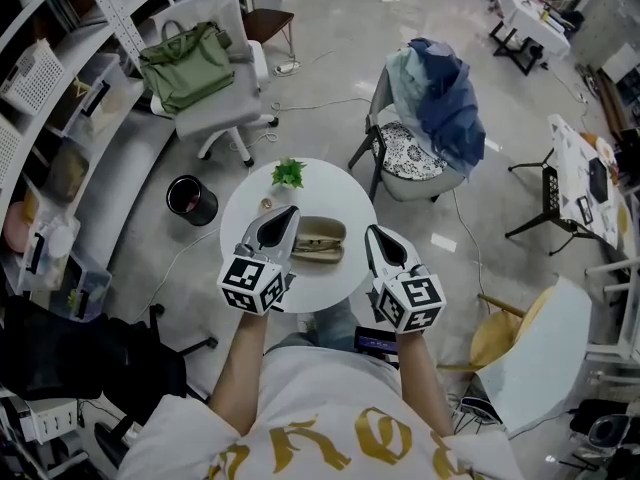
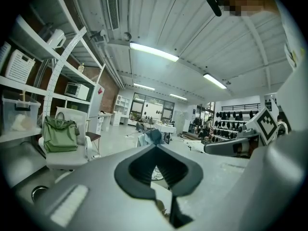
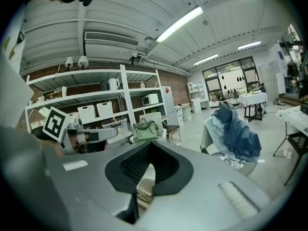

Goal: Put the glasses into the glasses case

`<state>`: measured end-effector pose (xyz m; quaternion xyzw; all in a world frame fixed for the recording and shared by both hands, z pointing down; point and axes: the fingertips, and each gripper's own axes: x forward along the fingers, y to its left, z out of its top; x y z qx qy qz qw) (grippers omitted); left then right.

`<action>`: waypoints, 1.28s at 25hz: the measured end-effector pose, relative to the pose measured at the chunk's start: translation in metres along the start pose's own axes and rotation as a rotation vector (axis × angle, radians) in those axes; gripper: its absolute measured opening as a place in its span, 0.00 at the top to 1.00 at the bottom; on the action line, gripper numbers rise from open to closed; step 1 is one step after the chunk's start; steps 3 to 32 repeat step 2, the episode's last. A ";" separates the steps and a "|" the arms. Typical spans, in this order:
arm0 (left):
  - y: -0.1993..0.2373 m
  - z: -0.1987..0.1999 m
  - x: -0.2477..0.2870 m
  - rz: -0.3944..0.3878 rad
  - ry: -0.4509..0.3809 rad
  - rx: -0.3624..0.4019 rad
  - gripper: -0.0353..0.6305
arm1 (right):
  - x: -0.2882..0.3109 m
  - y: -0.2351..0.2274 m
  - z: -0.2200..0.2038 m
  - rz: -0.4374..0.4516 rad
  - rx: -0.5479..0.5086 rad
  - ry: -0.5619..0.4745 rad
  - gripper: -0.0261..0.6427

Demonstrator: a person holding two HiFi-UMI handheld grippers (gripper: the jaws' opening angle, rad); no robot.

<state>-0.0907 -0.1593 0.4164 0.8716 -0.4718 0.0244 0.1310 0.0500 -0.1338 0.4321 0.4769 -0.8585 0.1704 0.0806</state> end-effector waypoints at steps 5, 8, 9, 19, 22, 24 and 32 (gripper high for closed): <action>0.001 -0.001 0.000 0.002 0.000 -0.005 0.95 | 0.001 0.005 -0.001 0.023 0.011 0.001 0.92; 0.001 -0.001 0.000 0.002 0.000 -0.005 0.95 | 0.001 0.005 -0.001 0.023 0.011 0.001 0.92; 0.001 -0.001 0.000 0.002 0.000 -0.005 0.95 | 0.001 0.005 -0.001 0.023 0.011 0.001 0.92; 0.001 -0.001 0.000 0.002 0.000 -0.005 0.95 | 0.001 0.005 -0.001 0.023 0.011 0.001 0.92; 0.001 -0.001 0.000 0.002 0.000 -0.005 0.95 | 0.001 0.005 -0.001 0.023 0.011 0.001 0.92; 0.001 -0.001 0.000 0.002 0.000 -0.005 0.95 | 0.001 0.005 -0.001 0.023 0.011 0.001 0.92; 0.001 -0.001 0.000 0.002 0.000 -0.005 0.95 | 0.001 0.005 -0.001 0.023 0.011 0.001 0.92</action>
